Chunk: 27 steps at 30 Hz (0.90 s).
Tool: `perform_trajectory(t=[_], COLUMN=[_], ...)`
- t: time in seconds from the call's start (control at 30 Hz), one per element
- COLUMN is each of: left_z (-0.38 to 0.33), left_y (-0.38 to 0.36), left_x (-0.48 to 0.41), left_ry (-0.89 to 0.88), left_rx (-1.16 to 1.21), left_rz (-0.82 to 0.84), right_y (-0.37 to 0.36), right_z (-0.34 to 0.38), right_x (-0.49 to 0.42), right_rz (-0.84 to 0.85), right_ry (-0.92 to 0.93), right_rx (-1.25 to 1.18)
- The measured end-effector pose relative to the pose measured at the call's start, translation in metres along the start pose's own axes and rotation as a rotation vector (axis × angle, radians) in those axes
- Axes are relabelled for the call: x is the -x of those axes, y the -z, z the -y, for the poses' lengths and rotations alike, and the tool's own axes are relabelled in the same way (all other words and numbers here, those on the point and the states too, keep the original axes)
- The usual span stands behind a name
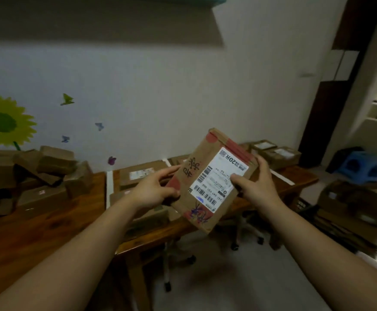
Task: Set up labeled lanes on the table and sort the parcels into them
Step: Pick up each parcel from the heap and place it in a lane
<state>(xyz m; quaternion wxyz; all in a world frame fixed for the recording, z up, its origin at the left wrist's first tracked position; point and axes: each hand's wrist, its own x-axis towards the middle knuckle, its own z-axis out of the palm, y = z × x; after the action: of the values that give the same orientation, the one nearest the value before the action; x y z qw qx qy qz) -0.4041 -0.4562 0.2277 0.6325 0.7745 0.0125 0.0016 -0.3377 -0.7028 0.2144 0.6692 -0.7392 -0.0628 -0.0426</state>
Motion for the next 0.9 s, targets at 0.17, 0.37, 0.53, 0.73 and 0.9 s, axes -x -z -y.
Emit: perform_trajectory(t=[0.17, 0.37, 0.53, 0.73, 0.9], left_z=[-0.017, -0.010, 0.000, 0.024, 0.038], left_y=[-0.079, -0.172, -0.224, -0.270, -0.307], left_x=[-0.060, -0.130, -0.203, -0.313, -0.390], left_ry=[-0.077, -0.038, -0.019, 0.016, 0.064], left_rx=[0.095, 0.212, 0.139, 0.166, 0.096], left_rz=[-0.199, -0.083, 0.132, 0.222, 0.218], right_y=[0.089, 0.153, 0.195, 0.233, 0.267], right_z=[-0.018, -0.051, -0.081, -0.121, -0.151], right_x=[-0.025, -0.049, -0.096, -0.190, -0.255], right_rz=[-0.211, -0.268, -0.306, -0.296, -0.279], right_ry=[-0.028, -0.088, -0.128, -0.166, -0.253], right_rx=[0.114, 0.145, 0.202, 0.297, 0.341])
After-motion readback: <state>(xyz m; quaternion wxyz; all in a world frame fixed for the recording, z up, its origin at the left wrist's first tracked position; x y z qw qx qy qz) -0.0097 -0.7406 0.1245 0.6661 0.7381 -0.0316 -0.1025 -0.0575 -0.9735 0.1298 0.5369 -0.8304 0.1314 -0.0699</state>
